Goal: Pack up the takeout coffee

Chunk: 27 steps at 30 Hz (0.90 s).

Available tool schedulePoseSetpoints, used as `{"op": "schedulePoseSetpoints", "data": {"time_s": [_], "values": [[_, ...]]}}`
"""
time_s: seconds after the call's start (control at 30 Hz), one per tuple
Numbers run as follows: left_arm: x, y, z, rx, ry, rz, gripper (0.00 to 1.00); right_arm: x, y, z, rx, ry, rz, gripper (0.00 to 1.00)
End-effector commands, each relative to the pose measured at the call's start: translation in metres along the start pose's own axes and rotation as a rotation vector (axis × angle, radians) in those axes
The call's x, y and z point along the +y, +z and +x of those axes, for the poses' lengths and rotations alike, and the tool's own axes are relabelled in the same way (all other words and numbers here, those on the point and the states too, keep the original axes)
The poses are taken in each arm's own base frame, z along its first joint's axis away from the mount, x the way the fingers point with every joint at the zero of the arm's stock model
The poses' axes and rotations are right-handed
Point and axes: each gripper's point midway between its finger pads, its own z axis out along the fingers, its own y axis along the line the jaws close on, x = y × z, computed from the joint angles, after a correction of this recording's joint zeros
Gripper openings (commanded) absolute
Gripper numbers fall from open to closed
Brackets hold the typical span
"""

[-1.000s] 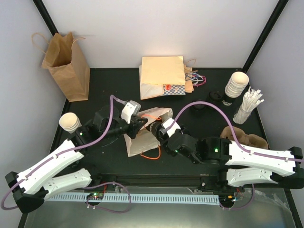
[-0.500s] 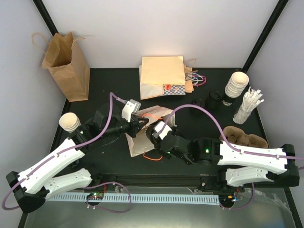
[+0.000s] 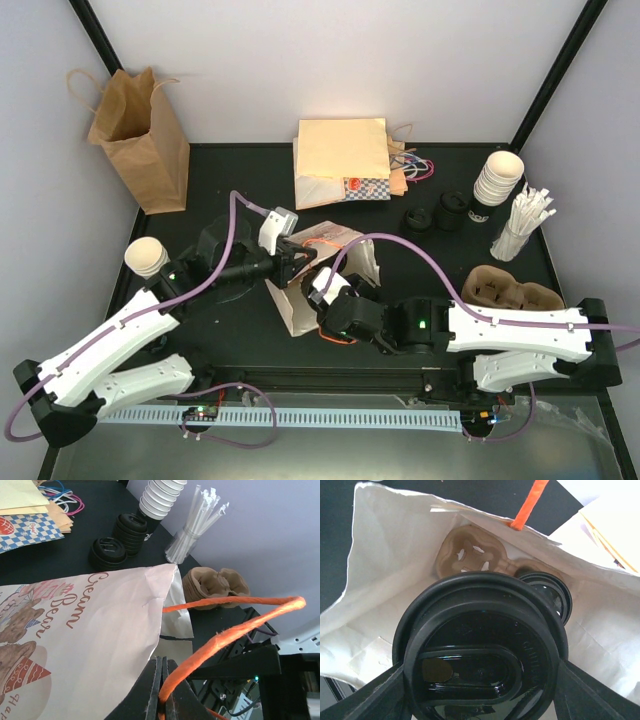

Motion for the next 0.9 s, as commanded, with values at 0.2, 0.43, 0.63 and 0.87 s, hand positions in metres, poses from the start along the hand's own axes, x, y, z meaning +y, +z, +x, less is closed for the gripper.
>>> {"op": "schedulePoseSetpoints", "data": {"time_s": [0.2,0.43,0.63,0.87], "values": [[-0.018,-0.016,-0.013,-0.064,0.006,0.078,0.02,0.011,0.009,-0.006,-0.035,-0.01,-0.012,0.47],[-0.016,-0.022,-0.016,-0.085,-0.029,0.074,0.01,0.017,0.018,-0.008,-0.108,0.011,-0.022,0.45],[-0.011,-0.025,-0.013,-0.098,-0.014,0.066,0.02,0.025,0.033,-0.003,-0.111,0.053,-0.015,0.42],[-0.013,-0.029,0.001,-0.065,0.027,0.095,0.01,0.029,0.053,-0.003,-0.085,0.106,-0.015,0.39]]}}
